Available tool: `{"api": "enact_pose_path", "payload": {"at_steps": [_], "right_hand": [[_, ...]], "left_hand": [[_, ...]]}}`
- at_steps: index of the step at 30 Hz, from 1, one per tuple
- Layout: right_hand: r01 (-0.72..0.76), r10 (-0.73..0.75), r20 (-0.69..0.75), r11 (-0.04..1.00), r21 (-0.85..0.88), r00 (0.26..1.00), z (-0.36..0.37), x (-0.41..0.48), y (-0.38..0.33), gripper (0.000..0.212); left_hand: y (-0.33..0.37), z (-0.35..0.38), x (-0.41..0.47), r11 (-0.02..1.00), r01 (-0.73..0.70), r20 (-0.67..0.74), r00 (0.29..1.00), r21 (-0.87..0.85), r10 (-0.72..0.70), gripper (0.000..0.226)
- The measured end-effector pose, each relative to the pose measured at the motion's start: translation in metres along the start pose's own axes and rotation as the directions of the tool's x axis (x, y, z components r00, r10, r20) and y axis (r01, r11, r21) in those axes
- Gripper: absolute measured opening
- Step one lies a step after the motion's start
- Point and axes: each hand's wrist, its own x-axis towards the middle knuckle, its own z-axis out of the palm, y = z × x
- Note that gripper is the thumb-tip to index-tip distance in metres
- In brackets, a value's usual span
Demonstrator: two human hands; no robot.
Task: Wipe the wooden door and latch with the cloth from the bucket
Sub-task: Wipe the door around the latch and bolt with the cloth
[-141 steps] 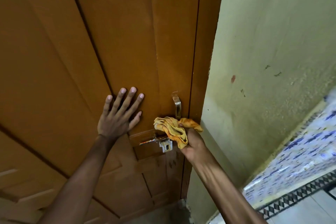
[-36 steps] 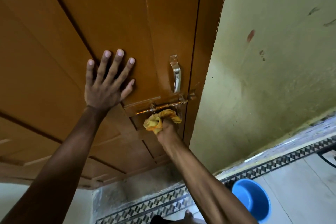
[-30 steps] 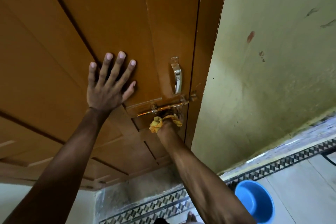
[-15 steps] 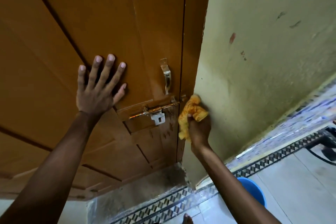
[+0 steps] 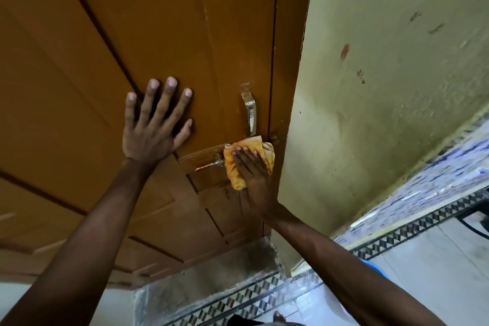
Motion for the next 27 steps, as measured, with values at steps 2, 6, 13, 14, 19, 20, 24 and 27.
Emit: {"api": "enact_pose_path", "payload": {"at_steps": [2, 6, 13, 14, 19, 20, 24, 27], "right_hand": [[-0.005, 0.005, 0.016, 1.0, 0.025, 1.0, -0.001, 0.001, 0.005, 0.072], [-0.168, 0.165, 0.035, 0.975, 0.147, 0.986, -0.008, -0.005, 0.012, 0.073], [-0.052, 0.049, 0.071, 0.998, 0.044, 0.996, -0.002, -0.011, -0.024, 0.052], [0.045, -0.041, 0.097, 0.998, -0.04, 0.994, -0.011, -0.015, -0.009, 0.05], [-0.208, 0.21, 0.027, 0.977, -0.042, 0.977, -0.02, -0.012, 0.0, 0.054], [-0.324, 0.324, 0.008, 0.945, 0.048, 0.946, -0.009, -0.007, -0.02, 0.052], [-0.366, 0.362, 0.056, 0.919, 0.144, 0.93, 0.009, 0.003, -0.07, 0.065], [-0.171, 0.173, 0.082, 0.985, -0.03, 0.982, -0.02, 0.0, -0.037, 0.053]], "left_hand": [[0.0, -0.001, 0.001, 1.0, 0.002, 0.003, 1.0, -0.002, -0.002, 0.073], [-0.001, 0.001, 0.0, 1.0, 0.008, -0.004, 1.0, -0.003, -0.008, 0.072], [-0.001, 0.0, 0.001, 1.0, 0.005, -0.003, 1.0, -0.026, -0.005, 0.071], [-0.002, -0.001, 0.001, 0.999, 0.006, -0.005, 1.0, -0.035, -0.006, 0.071], [-0.001, 0.001, 0.001, 0.999, 0.007, -0.015, 1.0, -0.038, -0.007, 0.068], [-0.001, 0.0, 0.001, 0.999, 0.006, -0.01, 1.0, -0.047, -0.006, 0.068], [-0.002, -0.002, 0.001, 0.997, -0.003, 0.005, 1.0, -0.072, 0.003, 0.066], [-0.003, -0.001, 0.002, 0.998, -0.012, 0.003, 1.0, -0.063, 0.012, 0.065]]}}
